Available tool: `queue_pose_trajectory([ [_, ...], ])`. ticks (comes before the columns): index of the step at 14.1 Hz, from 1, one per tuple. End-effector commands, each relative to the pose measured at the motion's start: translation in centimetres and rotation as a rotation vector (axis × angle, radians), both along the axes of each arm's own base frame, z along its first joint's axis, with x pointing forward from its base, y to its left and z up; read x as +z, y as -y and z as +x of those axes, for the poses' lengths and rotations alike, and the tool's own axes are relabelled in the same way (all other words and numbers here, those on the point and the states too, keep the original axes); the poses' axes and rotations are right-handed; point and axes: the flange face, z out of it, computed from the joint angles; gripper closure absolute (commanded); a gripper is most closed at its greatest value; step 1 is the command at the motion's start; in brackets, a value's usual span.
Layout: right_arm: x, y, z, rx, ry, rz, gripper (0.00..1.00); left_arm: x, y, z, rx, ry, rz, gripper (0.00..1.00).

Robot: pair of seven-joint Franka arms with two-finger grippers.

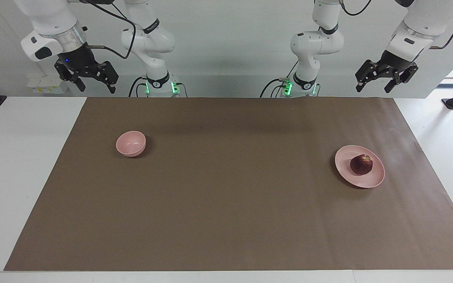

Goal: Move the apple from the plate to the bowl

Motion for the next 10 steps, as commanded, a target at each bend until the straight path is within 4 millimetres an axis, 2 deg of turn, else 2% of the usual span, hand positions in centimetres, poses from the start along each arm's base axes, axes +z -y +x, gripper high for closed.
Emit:
queue_pose_trajectory([
  [1,0.38,0.3,-0.47,-0.011,0.006,0.012,0.0,-0.4,-0.2,-2.02,-0.013,-0.023,0.021,0.0],
  [2,0.24,0.2,-0.47,-0.009,0.003,0.013,0.0,-0.66,-0.27,-2.49,-0.013,-0.024,0.022,0.0],
  [10,0.04,-0.26,-1.06,-0.006,-0.003,0.012,0.0,-1.27,-0.26,-2.63,-0.005,-0.043,0.021,0.0],
])
